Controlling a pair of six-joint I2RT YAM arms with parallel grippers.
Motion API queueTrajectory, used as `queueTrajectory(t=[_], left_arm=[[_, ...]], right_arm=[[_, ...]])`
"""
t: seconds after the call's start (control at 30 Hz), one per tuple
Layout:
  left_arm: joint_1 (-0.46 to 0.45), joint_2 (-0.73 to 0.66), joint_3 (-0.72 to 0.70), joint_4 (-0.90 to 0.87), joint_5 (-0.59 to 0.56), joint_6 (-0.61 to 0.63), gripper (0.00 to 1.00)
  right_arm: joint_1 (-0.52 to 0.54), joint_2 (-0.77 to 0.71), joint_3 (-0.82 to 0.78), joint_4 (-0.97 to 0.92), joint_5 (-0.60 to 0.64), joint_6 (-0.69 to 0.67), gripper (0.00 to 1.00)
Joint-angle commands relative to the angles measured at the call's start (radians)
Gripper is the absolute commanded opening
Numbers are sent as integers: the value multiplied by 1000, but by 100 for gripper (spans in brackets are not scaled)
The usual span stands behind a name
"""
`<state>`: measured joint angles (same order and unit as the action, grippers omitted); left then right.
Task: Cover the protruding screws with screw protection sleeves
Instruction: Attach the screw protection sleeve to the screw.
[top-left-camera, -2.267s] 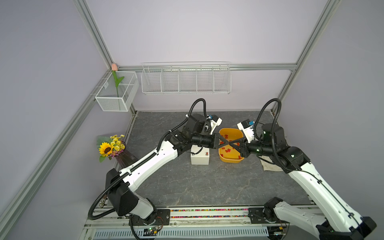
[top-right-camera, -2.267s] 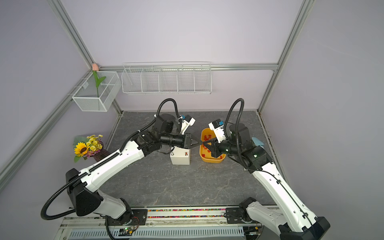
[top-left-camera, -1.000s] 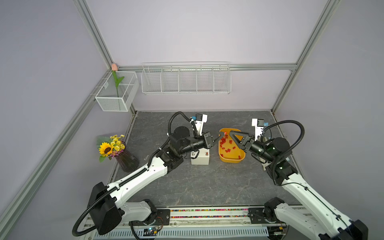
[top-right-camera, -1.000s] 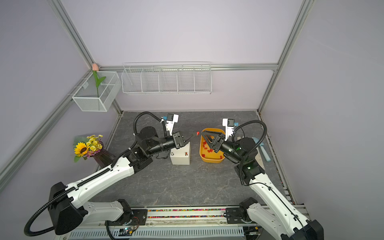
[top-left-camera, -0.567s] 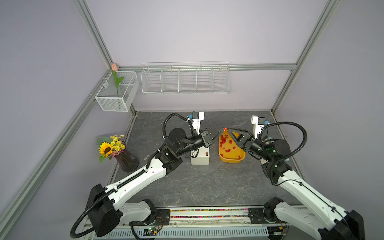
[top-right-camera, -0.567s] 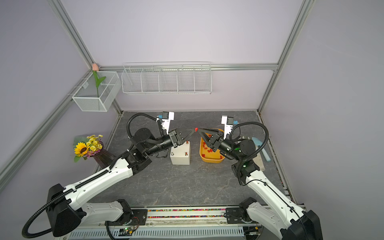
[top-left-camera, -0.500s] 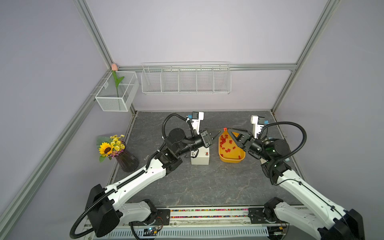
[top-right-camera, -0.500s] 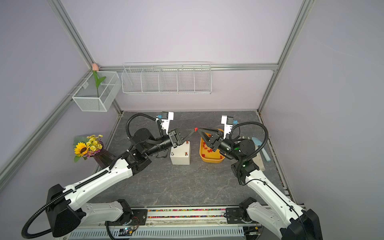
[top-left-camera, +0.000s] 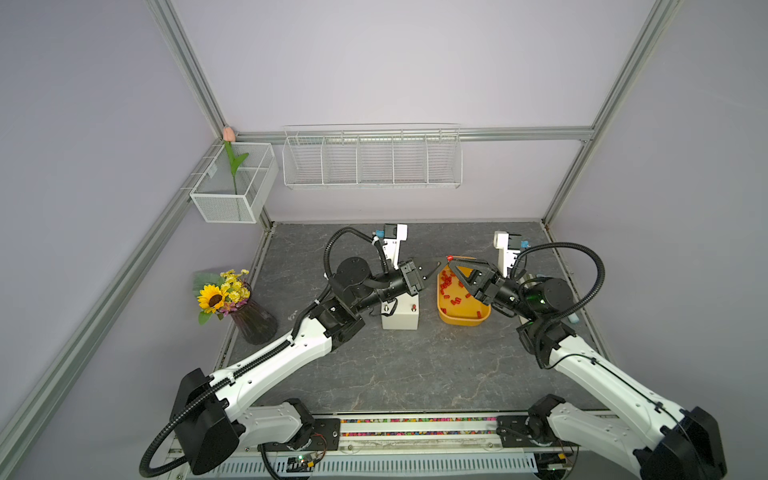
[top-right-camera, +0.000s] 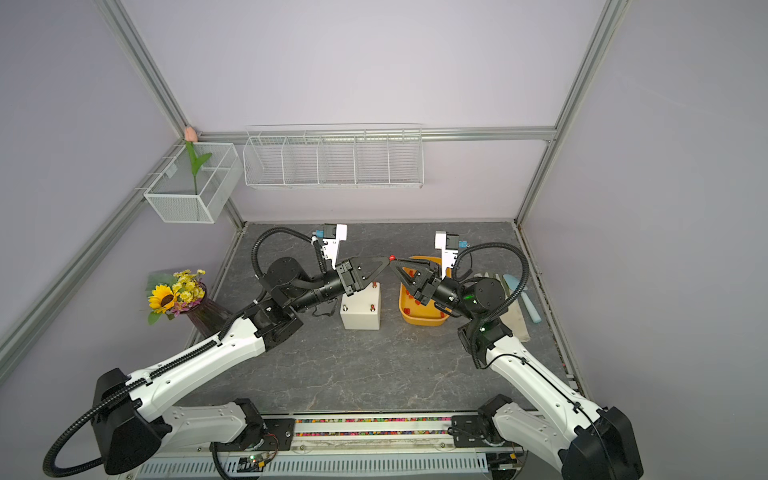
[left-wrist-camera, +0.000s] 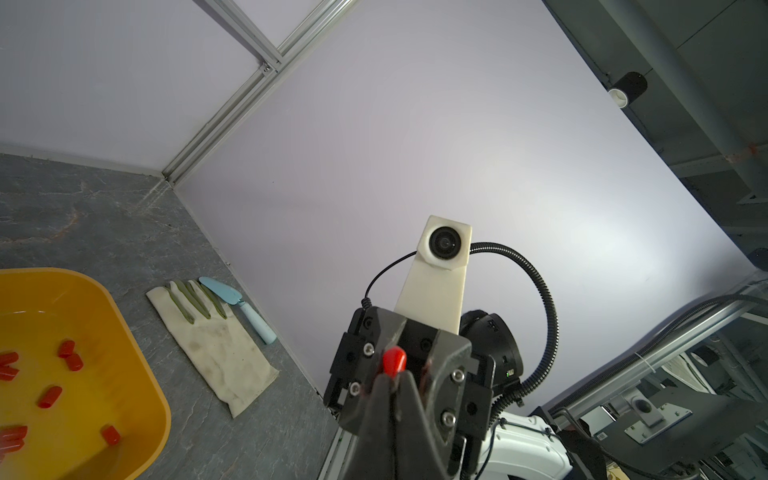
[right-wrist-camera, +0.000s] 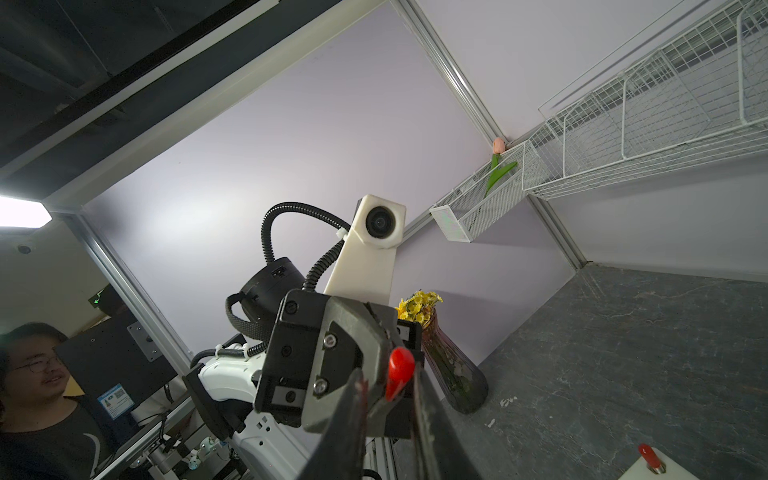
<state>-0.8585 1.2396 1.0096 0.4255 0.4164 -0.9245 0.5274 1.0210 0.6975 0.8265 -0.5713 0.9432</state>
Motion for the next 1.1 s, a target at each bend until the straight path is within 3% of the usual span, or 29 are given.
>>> queueTrajectory(t=[0.0, 0.37, 0.67, 0.77, 1.07], left_arm=[[-7, -11, -3, 28, 7, -14, 0], [-10, -9, 0, 22, 32, -8, 0], [-11, -35, -5, -11, 11, 17, 0], [-11, -50, -2, -37, 1, 29, 9], [-11, -83, -14, -78, -51, 41, 24]], right_arm=[[10, 2, 20, 38, -19, 5, 18], [9, -1, 36, -17, -3, -16, 6], [9, -24, 46, -108, 12, -66, 6], [8, -36, 51, -149, 16, -88, 6], [-1, -65, 50, -211, 18, -121, 6]])
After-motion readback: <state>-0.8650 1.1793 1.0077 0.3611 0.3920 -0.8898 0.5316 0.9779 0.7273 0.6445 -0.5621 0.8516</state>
